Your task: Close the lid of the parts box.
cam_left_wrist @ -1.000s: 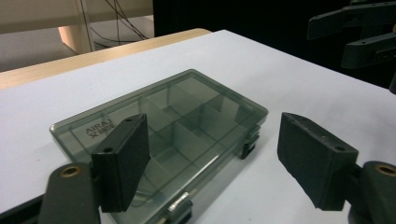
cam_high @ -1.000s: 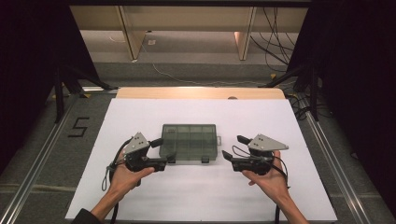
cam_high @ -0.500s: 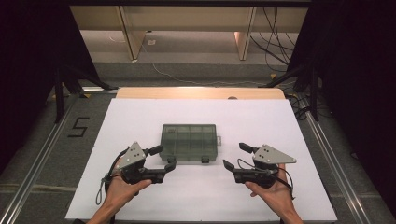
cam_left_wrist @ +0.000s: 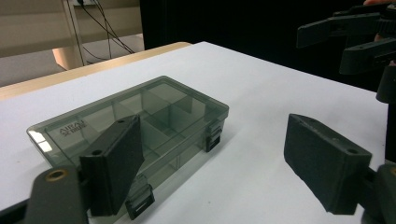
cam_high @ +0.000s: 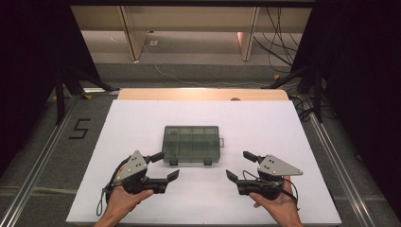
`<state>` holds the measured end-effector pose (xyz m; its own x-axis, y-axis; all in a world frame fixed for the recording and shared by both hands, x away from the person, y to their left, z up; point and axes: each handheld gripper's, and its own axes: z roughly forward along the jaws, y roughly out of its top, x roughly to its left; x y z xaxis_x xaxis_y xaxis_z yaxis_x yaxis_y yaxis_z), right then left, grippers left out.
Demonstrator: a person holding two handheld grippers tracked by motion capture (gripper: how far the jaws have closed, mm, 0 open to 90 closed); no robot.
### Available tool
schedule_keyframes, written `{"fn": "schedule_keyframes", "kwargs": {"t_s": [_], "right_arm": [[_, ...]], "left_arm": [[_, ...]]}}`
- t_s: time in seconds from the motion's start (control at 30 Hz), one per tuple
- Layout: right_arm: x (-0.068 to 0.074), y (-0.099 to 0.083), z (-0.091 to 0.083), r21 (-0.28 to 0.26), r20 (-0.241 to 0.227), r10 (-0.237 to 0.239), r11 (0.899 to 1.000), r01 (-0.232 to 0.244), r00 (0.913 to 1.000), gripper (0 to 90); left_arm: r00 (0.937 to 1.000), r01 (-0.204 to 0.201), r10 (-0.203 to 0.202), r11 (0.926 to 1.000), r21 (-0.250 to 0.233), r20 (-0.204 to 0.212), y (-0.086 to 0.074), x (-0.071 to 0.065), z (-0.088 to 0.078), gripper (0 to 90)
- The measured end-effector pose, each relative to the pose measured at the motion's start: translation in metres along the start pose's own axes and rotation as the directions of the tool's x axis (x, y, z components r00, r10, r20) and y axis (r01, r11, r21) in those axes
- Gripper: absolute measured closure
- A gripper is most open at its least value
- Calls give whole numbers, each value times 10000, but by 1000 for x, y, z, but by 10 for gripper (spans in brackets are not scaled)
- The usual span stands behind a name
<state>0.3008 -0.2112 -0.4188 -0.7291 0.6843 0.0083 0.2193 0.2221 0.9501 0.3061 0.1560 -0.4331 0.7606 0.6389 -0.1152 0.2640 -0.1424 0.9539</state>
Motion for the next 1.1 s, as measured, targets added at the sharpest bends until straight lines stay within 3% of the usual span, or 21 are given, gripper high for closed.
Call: {"fn": "schedule_keyframes", "kwargs": {"t_s": [0.1,0.9,1.1], "right_arm": [[1,-2,-2,237,-34,38,9997,-37,10000,169],[2,-8,-10,-50,214,340,9994,-339,9992,165],[1,-9,-9,-17,10,216,9998,-216,9998,165]], "left_arm": [[10000,-47,47,10000,-58,44,0,-1,-2,195],[9998,177,-179,9995,-251,-83,-3,-3,-9,177],[9999,143,-144,9997,-203,-37,-3,-3,-9,177]]}}
